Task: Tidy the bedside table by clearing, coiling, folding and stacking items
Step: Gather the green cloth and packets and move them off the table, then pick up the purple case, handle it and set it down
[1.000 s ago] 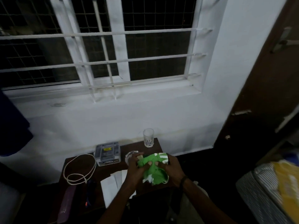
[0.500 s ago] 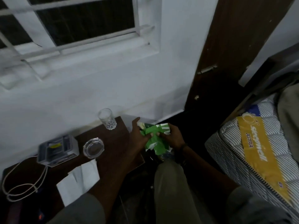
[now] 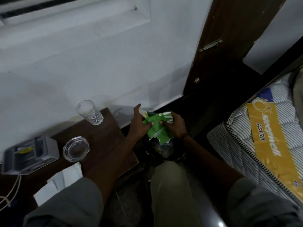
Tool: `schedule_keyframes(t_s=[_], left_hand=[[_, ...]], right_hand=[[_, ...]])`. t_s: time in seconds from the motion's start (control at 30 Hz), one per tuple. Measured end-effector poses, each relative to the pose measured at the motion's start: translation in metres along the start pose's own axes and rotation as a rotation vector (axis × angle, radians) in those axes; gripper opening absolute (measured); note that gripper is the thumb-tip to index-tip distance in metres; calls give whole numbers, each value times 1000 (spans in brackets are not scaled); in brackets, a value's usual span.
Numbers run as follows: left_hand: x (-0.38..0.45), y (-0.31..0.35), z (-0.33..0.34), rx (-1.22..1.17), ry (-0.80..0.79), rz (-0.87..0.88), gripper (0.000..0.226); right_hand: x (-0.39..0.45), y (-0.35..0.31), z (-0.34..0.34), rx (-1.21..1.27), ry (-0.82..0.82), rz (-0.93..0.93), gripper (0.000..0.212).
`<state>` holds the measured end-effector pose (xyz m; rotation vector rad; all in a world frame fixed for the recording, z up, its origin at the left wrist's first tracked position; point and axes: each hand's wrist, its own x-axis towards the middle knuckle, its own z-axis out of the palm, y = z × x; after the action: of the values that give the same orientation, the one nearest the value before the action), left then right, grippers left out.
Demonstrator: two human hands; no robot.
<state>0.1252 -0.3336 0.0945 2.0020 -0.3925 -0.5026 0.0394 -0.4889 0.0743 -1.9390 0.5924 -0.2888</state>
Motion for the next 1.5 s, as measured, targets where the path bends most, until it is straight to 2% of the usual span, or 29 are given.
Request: schedule_keyframes(t_s=[0.17,0.23,0.33,0.47,0.57,0.63,0.8,0.97,1.07,1.2,1.3,1.5], left_hand=[[3,-46,28,-10,-151,-152,111],[1,-61,38,2,-175,-229,109],[-3,-79,48,57,-207,-283,88],[-8,-93,53,158,-253,-251,51],[-10,-97,52,200,-263,-218,35],[-11,-94,51,237,-280,-186,35],[-18,-82,48,281,-271,-116,36],[-29,-63,27,274,-213,-45,35],[-37,-60,3,253,-125,-56,31],[-51,-60,-43,192,-92,-18,25],[-70,-57,-77,223,35,-15,26],[-117,-61,-148,224,179,-33,24]], right_hand=[[-8,61,13,-100,-47,120,34],[-11,81,19,-154,-62,168,34],[-10,105,28,-199,-108,235,39],[-9,125,38,-234,-137,352,60],[-12,131,38,-288,-120,385,57],[-14,131,38,-301,-127,396,53],[-18,114,40,-341,-142,409,33],[-17,85,49,-422,-190,323,19],[-18,51,55,-401,-193,273,21],[-19,11,63,-382,-190,191,21],[-21,-21,73,-381,-213,124,19],[-38,-85,105,-395,-265,-53,18]])
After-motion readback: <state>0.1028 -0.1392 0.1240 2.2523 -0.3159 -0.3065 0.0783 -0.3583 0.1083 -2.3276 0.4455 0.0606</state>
